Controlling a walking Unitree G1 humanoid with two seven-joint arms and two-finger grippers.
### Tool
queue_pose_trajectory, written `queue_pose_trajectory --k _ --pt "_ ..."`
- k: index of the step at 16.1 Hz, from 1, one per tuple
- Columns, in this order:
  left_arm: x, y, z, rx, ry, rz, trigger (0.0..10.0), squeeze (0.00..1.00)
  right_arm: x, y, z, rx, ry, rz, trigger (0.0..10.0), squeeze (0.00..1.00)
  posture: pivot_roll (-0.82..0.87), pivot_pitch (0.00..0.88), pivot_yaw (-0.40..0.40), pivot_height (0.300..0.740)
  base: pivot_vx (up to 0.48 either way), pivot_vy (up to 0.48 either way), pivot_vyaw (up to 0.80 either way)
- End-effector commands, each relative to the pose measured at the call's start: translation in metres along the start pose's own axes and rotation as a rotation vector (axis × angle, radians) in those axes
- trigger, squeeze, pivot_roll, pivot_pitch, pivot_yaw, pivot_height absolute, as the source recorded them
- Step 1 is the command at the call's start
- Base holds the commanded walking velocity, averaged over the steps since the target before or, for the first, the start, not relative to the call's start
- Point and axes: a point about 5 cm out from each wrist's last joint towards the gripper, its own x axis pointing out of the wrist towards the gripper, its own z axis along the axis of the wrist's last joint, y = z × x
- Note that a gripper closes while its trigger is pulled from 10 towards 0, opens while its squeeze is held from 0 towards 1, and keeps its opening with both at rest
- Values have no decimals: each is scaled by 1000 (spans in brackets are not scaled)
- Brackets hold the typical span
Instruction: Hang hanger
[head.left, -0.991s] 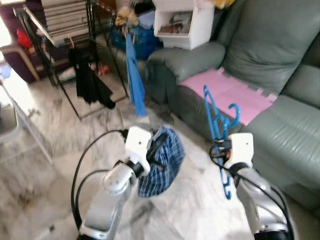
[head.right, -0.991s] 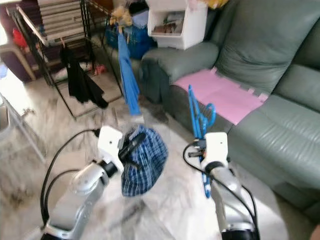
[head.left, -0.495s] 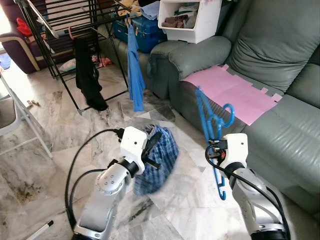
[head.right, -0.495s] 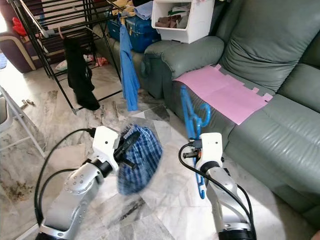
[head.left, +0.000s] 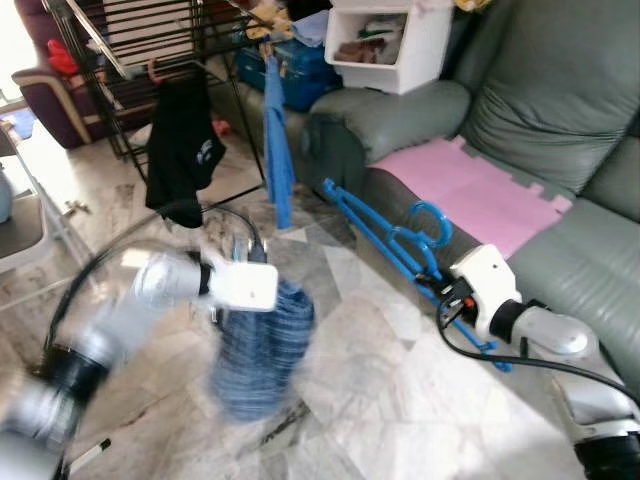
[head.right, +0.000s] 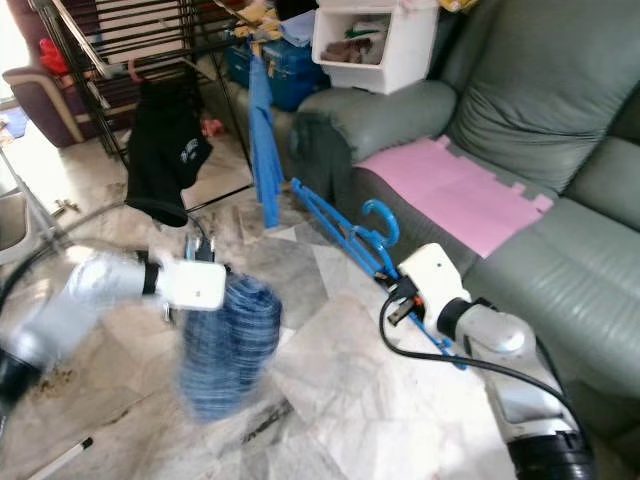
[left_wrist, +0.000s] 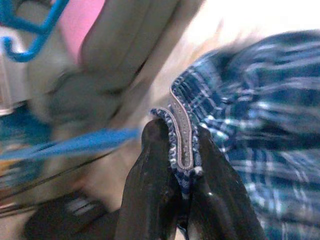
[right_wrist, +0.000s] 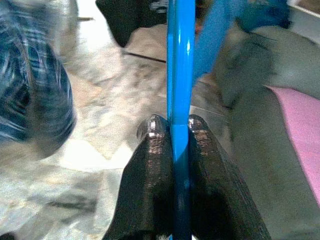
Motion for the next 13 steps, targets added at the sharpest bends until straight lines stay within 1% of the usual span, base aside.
queue_pose_trajectory --k 1,2,3,4,5,6,8,9,10,11,12,13 --pt "3 8 -6 74 41 31 10000 0 2 2 5 -25 -13 42 10000 0 -103 0 29 740 0 0 0" --pt "9 21 -10 147 82 110 10000 0 0 6 6 -33 -11 85 10000 0 -111 0 33 740 0 0 0" --pt "12 28 -11 211 108 158 10000 0 -3 9 6 -38 -6 127 10000 0 -117 0 36 740 0 0 0" --pt "14 30 -16 218 136 163 10000 0 -8 11 7 -36 -3 179 10000 0 -125 0 42 740 0 0 0" --pt "15 35 -17 270 155 203 10000 0 -13 11 7 -33 0 206 10000 0 -129 0 44 740 0 0 0" --pt "15 42 -18 252 161 263 10000 0 -15 8 8 -23 1 207 10000 0 -135 0 50 740 0 0 0" --pt "14 57 -14 293 140 385 10000 0 -17 7 10 -7 4 230 10000 0 -137 0 53 740 0 0 0" --pt "13 61 -12 297 128 422 10000 0 -18 8 10 0 6 243 10000 0 -136 0 54 740 0 0 0" --pt "13 64 -14 319 141 446 10000 0 -19 10 10 3 16 276 10000 0 -134 0 55 740 0 0 0" --pt "13 64 -16 315 151 437 10000 0 -19 12 9 4 26 292 10000 0 -134 0 57 740 0 0 0" --pt "13 65 -16 329 145 452 10000 0 -21 14 6 6 43 312 10000 0 -135 0 58 740 0 0 0" --pt "13 68 -13 339 115 476 10000 0 -21 12 4 4 51 290 10000 0 -134 0 59 740 0 0 0"
